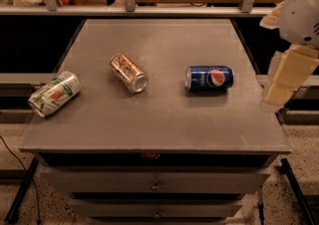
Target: Pick orange can
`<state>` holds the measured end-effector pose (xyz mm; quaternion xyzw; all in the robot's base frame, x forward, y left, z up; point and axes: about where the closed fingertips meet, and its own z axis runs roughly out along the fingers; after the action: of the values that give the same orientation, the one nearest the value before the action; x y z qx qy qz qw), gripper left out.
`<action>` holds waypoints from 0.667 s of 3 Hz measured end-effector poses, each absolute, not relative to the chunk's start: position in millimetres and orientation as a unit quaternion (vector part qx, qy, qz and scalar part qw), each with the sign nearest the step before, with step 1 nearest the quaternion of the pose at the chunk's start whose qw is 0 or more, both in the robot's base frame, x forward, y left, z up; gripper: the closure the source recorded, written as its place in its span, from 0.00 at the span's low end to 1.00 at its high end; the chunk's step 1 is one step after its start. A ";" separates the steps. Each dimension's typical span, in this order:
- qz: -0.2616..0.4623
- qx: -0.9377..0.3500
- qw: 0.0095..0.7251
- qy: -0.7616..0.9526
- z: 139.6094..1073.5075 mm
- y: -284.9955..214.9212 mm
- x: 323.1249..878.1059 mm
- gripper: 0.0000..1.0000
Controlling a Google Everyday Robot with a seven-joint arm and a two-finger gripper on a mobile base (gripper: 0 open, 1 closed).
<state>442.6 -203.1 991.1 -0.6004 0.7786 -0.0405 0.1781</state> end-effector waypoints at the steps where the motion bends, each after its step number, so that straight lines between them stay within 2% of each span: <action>1: 0.002 -0.609 0.169 0.775 980.8 -164.5 460.0 0.00; 2: 0.045 -0.611 0.171 0.772 968.0 -116.9 483.8 0.00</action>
Offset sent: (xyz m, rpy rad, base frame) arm 0.0636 0.1354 -0.0386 0.1929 0.1929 0.0799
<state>483.8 -116.9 968.0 -0.6110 0.7715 0.0451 0.1713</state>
